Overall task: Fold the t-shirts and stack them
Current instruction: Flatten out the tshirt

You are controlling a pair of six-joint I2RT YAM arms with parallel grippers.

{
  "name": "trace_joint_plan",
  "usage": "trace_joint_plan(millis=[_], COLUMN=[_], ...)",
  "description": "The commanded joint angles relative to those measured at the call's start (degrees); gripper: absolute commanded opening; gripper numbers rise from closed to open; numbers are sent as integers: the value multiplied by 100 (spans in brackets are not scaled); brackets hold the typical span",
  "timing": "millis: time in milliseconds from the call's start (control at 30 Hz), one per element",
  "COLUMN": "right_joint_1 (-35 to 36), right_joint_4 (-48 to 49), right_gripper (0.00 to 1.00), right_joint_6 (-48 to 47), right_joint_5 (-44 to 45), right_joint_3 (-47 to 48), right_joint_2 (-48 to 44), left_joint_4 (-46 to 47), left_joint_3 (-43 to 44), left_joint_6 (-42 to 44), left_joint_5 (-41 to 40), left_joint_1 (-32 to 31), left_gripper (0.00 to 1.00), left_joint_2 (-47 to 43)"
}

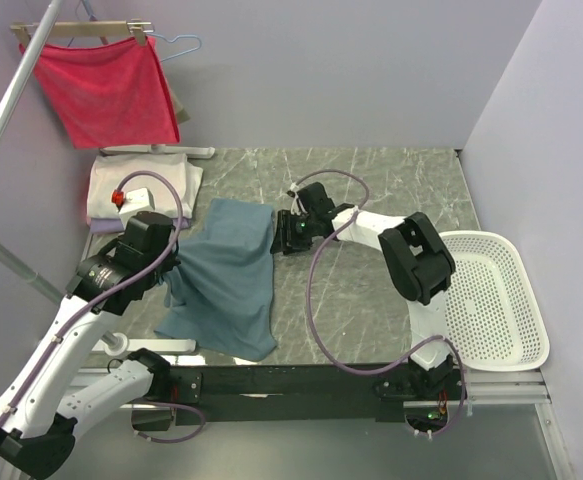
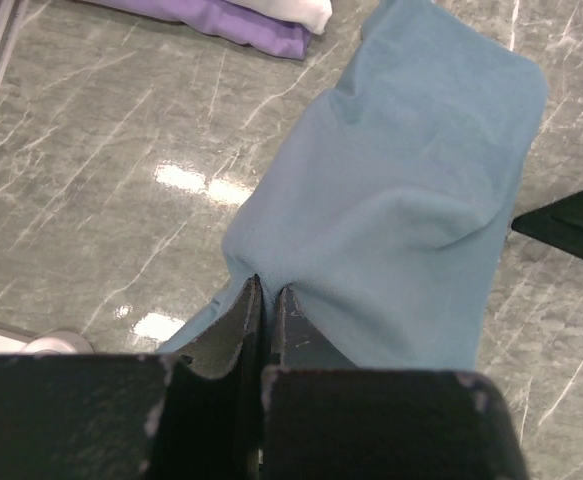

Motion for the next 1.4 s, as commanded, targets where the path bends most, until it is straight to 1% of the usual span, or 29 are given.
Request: trace_joint_plan(millis=[0, 133, 267, 300, 333, 367, 400, 467, 500, 533, 567, 600, 633, 667, 733, 767, 800, 867, 900, 933, 967, 1033, 1067, 1133, 1167, 1233, 1267, 1333, 1367], right_joint_1=[36, 115, 106, 98, 80, 28, -25, -270, -385, -499, -604, -840, -921, -983, -992, -992, -992, -913, -800, -538, -344, -27, 323, 553, 676, 722, 739, 748, 757], right_joint_4=[605, 518, 668, 650, 659, 633, 632, 615, 580, 501, 431, 326, 38, -165, -718, -878, -1010, -1203, -1326, -1545, -1643, -1941, -2047, -2188, -2198, -2215, -2172, -2110, -2023], right_gripper=[54, 53, 50, 42, 28, 11, 0, 0, 0, 0, 0, 0, 0, 0, 0, 0, 0, 0, 0, 0, 0, 0, 4, 6, 6, 3, 4, 4, 16], right_joint_6=[349, 341, 394, 394, 394, 368, 376, 315, 271, 166, 104, 25, -202, -361, -799, -889, -959, -1048, -1083, -1135, -1144, -1179, -1162, -1031, -961, -776, -732, -626, -652], right_joint_5=[-854, -1092, -1462, -1462, -1436, -1349, -1226, -901, -708, -506, -69, 153, 451, 1054, 1594, 1710, 1833, 1799, 1851, 1895, 1869, 1485, 1465, 1604, 1675, 1807, 1851, 1860, 1817], right_joint_3=[421, 614, 641, 658, 641, 632, 528, 221, 97, -43, -245, -308, -352, -248, -63, 182, 280, 577, 736, 903, 1235, 1580, 1851, 1950, 1864, 1688, 1374, 1091, 776], right_joint_2=[287, 605, 816, 842, 825, 790, 616, 273, -260, -596, -1295, -1667, -2028, -2675, -3198, -3557, -3726, -4034, -4044, -4018, -3844, -3510, -3099, -2684, -2343, -2042, -1849, -1681, -1576], left_joint_4=[208, 269, 428, 471, 550, 603, 656, 989, 1164, 1558, 1727, 1946, 2131, 2455, 2773, 3096, 3239, 3468, 3582, 3609, 3609, 3618, 3592, 3496, 3469, 3408, 3390, 3337, 3320], left_joint_3=[160, 169, 90, 46, 28, -15, -42, -130, -174, -218, -288, -323, -350, -359, -367, -367, -350, -254, -210, -166, -113, -121, -156, -200, -279, -367, -463, -586, -709], left_joint_6=[107, 168, 221, 221, 239, 248, 274, 370, 440, 493, 520, 555, 607, 625, 730, 748, 775, 836, 863, 898, 898, 907, 907, 898, 889, 863, 854, 819, 819], left_joint_5=[-241, -162, 48, 92, 127, 189, 294, 505, 863, 1040, 1207, 1609, 1752, 1937, 2410, 2491, 2588, 2834, 2870, 2861, 2800, 2730, 2651, 2589, 2528, 2483, 2457, 2404, 2396], left_joint_1=[46, 72, 81, 81, 81, 72, 72, 72, 72, 72, 72, 81, 72, 72, 55, 46, 37, 11, -7, -33, -42, -33, -42, -42, -42, -42, -42, -42, -42], left_gripper=[1, 1, 1, 1, 1, 1, 1, 1, 1, 1, 1, 1, 1, 1, 1, 1, 1, 1, 1, 1, 1, 1, 1, 1, 1, 1, 1, 1, 1], left_joint_2=[-47, -39, -30, -30, -21, -12, -12, -12, -3, 31, 84, 232, 321, 435, 760, 866, 1058, 1235, 1314, 1419, 1447, 1438, 1421, 1350, 1324, 1219, 1183, 1087, 1060])
